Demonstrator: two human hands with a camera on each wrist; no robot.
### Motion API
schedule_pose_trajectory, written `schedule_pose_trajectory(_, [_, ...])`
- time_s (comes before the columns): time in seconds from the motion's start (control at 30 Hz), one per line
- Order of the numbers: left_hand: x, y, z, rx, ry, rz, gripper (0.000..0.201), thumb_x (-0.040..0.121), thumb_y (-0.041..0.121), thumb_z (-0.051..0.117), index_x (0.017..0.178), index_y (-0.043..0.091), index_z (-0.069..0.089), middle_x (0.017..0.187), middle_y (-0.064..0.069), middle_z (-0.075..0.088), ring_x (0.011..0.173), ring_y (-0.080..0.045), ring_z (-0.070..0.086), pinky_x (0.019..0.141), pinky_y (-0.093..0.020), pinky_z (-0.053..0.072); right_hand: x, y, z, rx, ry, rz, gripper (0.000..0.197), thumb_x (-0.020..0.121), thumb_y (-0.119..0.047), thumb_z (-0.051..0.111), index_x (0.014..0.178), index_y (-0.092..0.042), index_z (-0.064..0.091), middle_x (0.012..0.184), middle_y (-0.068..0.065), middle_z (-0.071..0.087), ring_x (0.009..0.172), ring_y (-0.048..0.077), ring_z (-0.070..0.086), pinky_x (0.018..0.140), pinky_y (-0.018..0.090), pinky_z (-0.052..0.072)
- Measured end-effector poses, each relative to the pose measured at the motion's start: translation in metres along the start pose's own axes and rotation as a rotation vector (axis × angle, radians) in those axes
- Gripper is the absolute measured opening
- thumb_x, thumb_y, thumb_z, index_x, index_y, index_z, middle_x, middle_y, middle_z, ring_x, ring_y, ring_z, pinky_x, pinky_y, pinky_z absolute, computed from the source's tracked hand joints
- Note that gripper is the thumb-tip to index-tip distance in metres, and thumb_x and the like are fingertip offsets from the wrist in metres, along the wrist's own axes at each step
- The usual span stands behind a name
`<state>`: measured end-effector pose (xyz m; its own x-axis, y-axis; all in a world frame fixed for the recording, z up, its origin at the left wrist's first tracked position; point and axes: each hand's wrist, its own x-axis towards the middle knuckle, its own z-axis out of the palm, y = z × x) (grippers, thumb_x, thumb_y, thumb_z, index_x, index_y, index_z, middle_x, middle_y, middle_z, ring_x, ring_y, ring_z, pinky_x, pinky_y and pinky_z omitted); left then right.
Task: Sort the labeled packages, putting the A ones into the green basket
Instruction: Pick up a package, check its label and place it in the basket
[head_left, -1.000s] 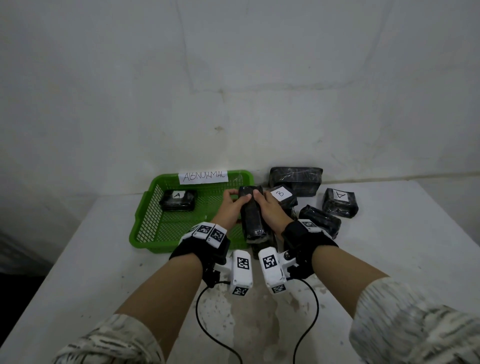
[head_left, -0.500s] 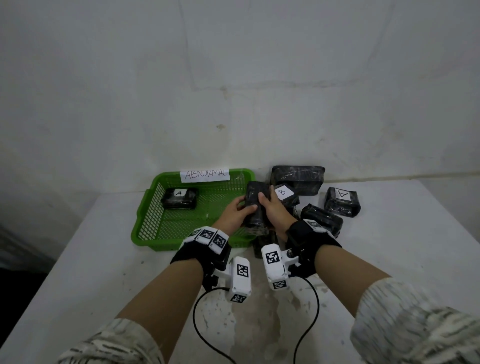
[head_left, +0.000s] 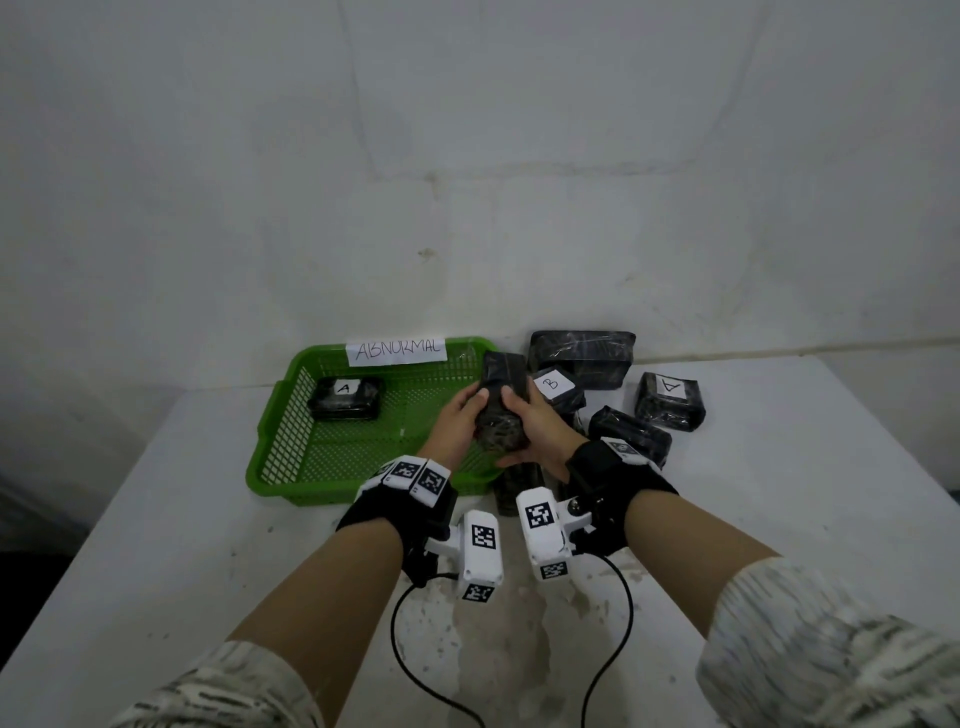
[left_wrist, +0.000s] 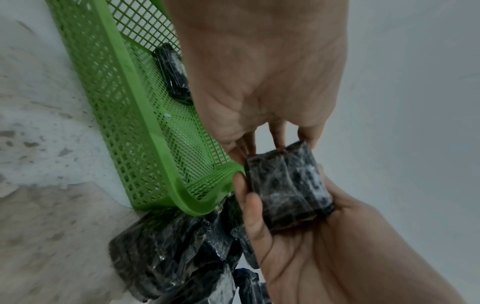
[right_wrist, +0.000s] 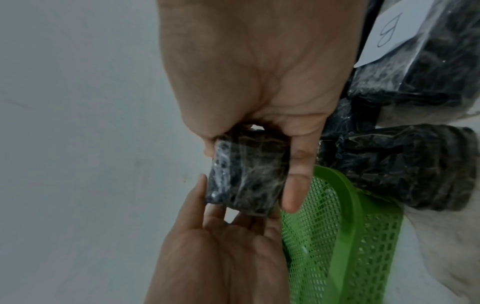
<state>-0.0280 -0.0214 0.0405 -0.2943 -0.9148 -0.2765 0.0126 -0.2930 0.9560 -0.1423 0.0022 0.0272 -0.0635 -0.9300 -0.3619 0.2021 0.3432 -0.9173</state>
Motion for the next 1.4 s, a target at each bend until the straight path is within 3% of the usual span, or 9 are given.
schedule_pose_trajectory(0.17, [-0.004,0.004,-0.004,0.041,-0.111,0.027,0.037,0.097,0.017,0.046,0.134,0.017,0.046,0.131,-0.007,0.051,0.117,-0.019,0.05,0.097,-0.034,0.045,0.0,-0.002,-0.005,0.024,0.027,0.074,0.074,0.096,-0.052,0.04,0.148,-0.045,-0.012,0.157,0.001,0.023,0.123,0.042,0.05,0.057,0.038,0.057])
schedule_pose_trajectory(0.27, [-0.004,0.007,-0.005,0.045,-0.074,0.004,0.035,0.096,0.03,0.047,0.129,0.02,0.049,0.135,-0.009,0.051,0.125,-0.026,0.048,0.106,-0.047,0.039,-0.003,-0.004,-0.007,-0.198,0.052,-0.035,0.086,0.095,-0.045,0.049,0.15,-0.032,-0.016,0.156,0.0,0.026,0.134,0.029,0.041,0.091,0.04,0.049])
schedule_pose_trajectory(0.37, [0.0,0.009,-0.005,0.014,-0.041,-0.008,0.036,0.094,0.034,0.05,0.128,0.022,0.046,0.136,-0.008,0.05,0.125,-0.025,0.047,0.105,-0.049,0.038,0.0,0.0,-0.011,-0.369,0.056,-0.166,0.095,0.083,-0.029,0.073,0.152,-0.013,0.01,0.148,0.003,0.038,0.137,0.024,0.038,0.108,0.033,0.038])
schedule_pose_trajectory(0.47, [0.0,0.015,-0.002,-0.059,-0.034,-0.043,0.044,0.092,0.032,0.055,0.131,0.017,0.041,0.122,-0.008,0.055,0.106,-0.021,0.056,0.091,-0.04,0.048,-0.001,0.001,-0.011,-0.365,0.04,-0.207,0.066,0.071,-0.029,0.082,0.127,-0.02,0.049,0.117,0.0,0.063,0.113,0.021,0.059,0.097,0.036,0.05])
schedule_pose_trajectory(0.67, [0.081,-0.057,-0.028,0.086,0.003,-0.177,0.081,0.049,0.079,0.071,0.118,0.039,0.06,0.142,-0.011,0.043,0.126,-0.032,0.047,0.098,-0.054,0.044,-0.006,-0.009,-0.018,-0.156,0.057,-0.179,0.042,0.096,0.001,0.045,0.137,-0.007,0.049,0.1,-0.003,0.06,0.088,0.007,0.056,0.061,0.004,0.045])
schedule_pose_trajectory(0.77, [0.027,-0.018,-0.017,0.05,-0.094,-0.148,0.074,0.066,0.07,0.066,0.119,0.019,0.063,0.123,-0.014,0.063,0.111,-0.028,0.062,0.096,-0.042,0.048,-0.01,-0.015,-0.021,-0.177,0.057,-0.171,0.039,0.091,0.006,0.042,0.124,-0.001,0.062,0.112,0.008,0.067,0.103,0.012,0.06,0.083,0.012,0.047])
schedule_pose_trajectory(0.97, [0.014,-0.006,-0.019,0.035,-0.094,-0.161,0.027,0.094,0.028,0.05,0.102,0.005,0.06,0.085,-0.014,0.065,0.056,-0.015,0.065,0.057,-0.023,0.052,-0.007,-0.017,-0.02,0.044,0.167,-0.206,0.017,0.088,0.005,0.051,0.086,-0.012,0.054,0.07,0.005,0.066,0.063,0.016,0.063,0.059,0.02,0.049])
schedule_pose_trajectory(1.17, [0.008,-0.002,-0.005,-0.077,-0.153,-0.184,0.026,0.096,0.027,0.045,0.108,0.006,0.057,0.089,-0.011,0.064,0.074,-0.022,0.064,0.064,-0.034,0.056,0.0,-0.01,-0.001,0.034,0.093,-0.085,0.03,0.096,-0.036,0.052,0.122,-0.021,0.045,0.103,0.004,0.061,0.083,0.014,0.06,0.069,0.029,0.05])
schedule_pose_trajectory(1.4, [0.004,0.002,0.0,-0.024,-0.114,-0.124,0.03,0.097,0.038,0.044,0.115,0.016,0.055,0.093,0.001,0.061,0.088,-0.015,0.058,0.078,-0.027,0.047,0.006,-0.006,0.003,-0.276,0.192,-0.227,0.037,0.1,-0.029,0.045,0.127,-0.005,0.046,0.124,0.016,0.058,0.114,0.026,0.057,0.1,0.039,0.045])
